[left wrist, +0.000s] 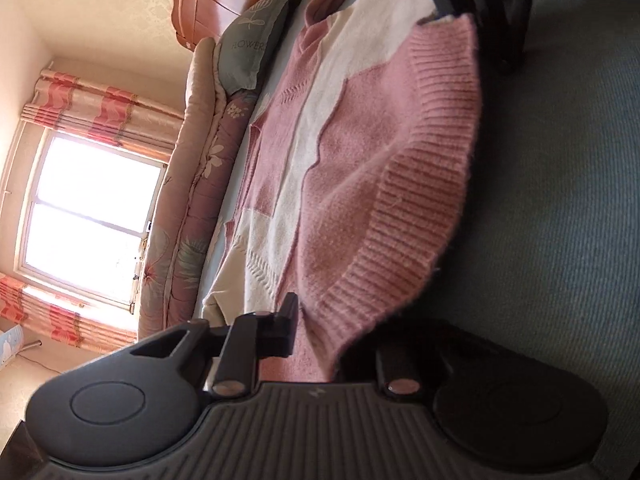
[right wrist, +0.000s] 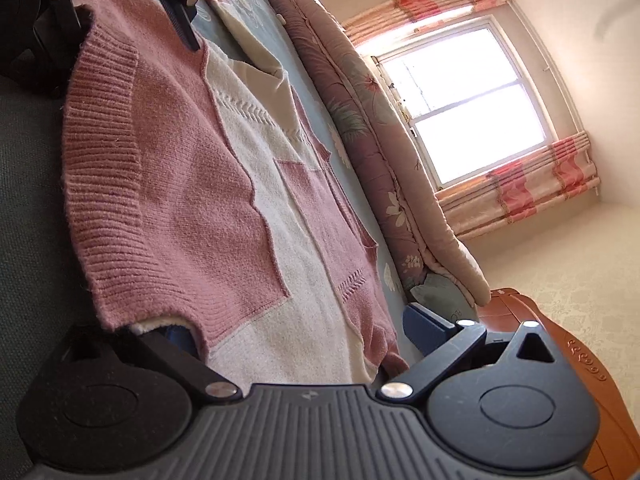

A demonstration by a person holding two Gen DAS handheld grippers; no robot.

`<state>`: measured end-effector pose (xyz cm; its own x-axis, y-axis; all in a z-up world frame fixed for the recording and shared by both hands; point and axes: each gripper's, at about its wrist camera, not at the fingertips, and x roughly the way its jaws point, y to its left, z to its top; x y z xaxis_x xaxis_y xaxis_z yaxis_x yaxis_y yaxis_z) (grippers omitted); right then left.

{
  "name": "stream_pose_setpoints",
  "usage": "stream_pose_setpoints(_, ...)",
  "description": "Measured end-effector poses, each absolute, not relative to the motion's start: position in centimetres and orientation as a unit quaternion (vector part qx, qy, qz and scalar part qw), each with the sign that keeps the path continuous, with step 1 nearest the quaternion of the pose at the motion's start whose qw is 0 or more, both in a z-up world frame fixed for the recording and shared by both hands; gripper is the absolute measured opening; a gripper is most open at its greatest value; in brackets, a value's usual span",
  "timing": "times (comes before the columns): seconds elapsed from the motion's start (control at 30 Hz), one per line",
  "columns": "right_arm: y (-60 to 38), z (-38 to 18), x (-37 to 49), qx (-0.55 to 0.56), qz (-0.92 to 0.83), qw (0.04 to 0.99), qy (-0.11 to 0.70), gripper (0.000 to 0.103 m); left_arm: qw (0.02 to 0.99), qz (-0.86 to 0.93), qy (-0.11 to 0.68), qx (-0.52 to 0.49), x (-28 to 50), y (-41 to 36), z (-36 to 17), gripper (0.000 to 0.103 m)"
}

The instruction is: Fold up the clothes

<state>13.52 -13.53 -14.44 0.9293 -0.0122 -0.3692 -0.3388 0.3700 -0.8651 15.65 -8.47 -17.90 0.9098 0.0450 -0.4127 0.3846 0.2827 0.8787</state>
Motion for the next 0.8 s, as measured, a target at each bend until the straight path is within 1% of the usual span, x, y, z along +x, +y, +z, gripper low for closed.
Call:
stream_pose_setpoints(0.07,-13.4,-14.3,13.9,-0.557,0.121,0.803,0.175,0.091,0.789,-0.102,0.176,0.580,15.6,-8.4,-18.0,0.000)
stream_pose_setpoints(0.17,-13.9,-14.1,14.5,-0.565,0.159,0.790,0.179,0.092,0.803,-0.110,0.190,0.554,16.0,-7.8,-17.5,0.000)
stream_pose_setpoints(0.23,-13.8,-14.0,15.2,-0.586,0.168,0.772,0.182,0.096,0.807,-0.117,0.196,0.545,16.2,-7.5,-17.2,0.000)
stream_pose_setpoints(0.3,-13.5,-14.0,15.8,-0.605,0.176,0.754,0.185,0.096,0.811,-0.121,0.200,0.537,16.3,-7.4,-17.1,0.000)
stream_pose_setpoints(0.33,-13.1,-14.3,15.4,-0.617,0.178,0.744,0.185,0.094,0.813,-0.122,0.201,0.533,16.4,-7.3,-17.1,0.000)
stream_pose_setpoints(0.37,-12.7,-14.7,14.9,-0.630,0.180,0.732,0.185,0.083,0.815,-0.123,0.202,0.529,16.4,-7.3,-17.0,0.000)
stream_pose_setpoints(0.4,-12.3,-15.1,14.5,-0.643,0.183,0.720,0.185,0.074,0.817,-0.123,0.203,0.526,16.4,-7.2,-16.9,0.000)
stream_pose_setpoints(0.43,-12.0,-16.0,13.6,-0.662,0.188,0.702,0.184,0.046,0.818,-0.124,0.204,0.523,16.4,-7.1,-16.9,0.000)
stream_pose_setpoints(0.47,-11.8,-17.1,12.7,-0.681,0.193,0.683,0.182,0.007,0.819,-0.125,0.205,0.520,16.5,-7.0,-16.8,0.000)
stream_pose_setpoints(0.5,-11.8,-17.4,12.5,-0.679,0.190,0.685,0.183,0.010,0.821,-0.127,0.206,0.518,16.5,-7.0,-16.8,0.000)
stream_pose_setpoints(0.53,-11.8,-17.6,12.5,-0.673,0.184,0.692,0.184,0.011,0.823,-0.128,0.207,0.513,16.4,-6.9,-16.7,0.000)
stream_pose_setpoints(0.6,-11.9,-18.1,12.5,-0.662,0.174,0.704,0.187,0.011,0.824,-0.129,0.207,0.512,16.3,-6.8,-16.6,0.000)
stream_pose_setpoints(0.67,-12.1,-17.3,13.2,-0.634,0.179,0.725,0.203,0.011,0.821,-0.131,0.209,0.514,16.4,-6.9,-16.6,0.000)
stream_pose_setpoints(0.8,-11.4,-18.1,12.8,-0.668,0.163,0.701,0.188,0.011,0.822,-0.133,0.216,0.510,16.2,-6.8,-16.4,0.002)
